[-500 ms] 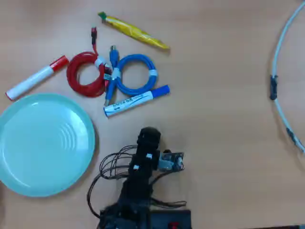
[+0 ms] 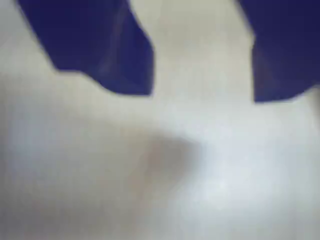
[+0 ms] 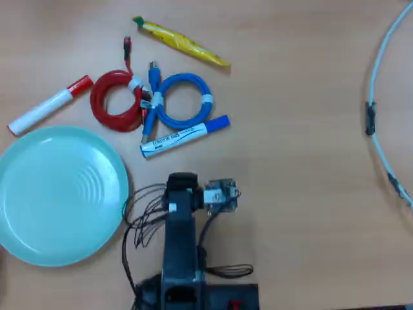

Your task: Pick up the blue pen and put it in the green bowl

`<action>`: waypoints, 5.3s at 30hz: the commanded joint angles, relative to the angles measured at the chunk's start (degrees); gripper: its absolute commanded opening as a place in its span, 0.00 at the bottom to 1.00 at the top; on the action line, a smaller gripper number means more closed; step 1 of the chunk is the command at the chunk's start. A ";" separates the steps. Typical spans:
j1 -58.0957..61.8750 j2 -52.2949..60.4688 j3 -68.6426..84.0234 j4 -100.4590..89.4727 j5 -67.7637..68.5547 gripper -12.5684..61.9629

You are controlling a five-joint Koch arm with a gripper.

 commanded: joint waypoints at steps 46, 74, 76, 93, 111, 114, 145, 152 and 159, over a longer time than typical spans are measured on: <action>0.79 -43.59 -54.49 29.71 -29.09 0.62; -2.02 -60.38 -61.44 29.27 -25.93 0.62; -2.11 -61.00 -61.96 29.27 -23.91 0.62; -2.90 -61.70 -61.26 22.06 -22.85 0.61; -5.54 -61.79 -61.08 13.27 -16.26 0.61; -5.19 -61.87 -61.17 13.10 -16.26 0.57; -5.36 -52.38 -55.72 17.40 -9.40 0.08; -8.61 -44.12 -55.63 19.60 -8.96 0.08; -10.81 -38.41 -55.46 16.52 -7.47 0.07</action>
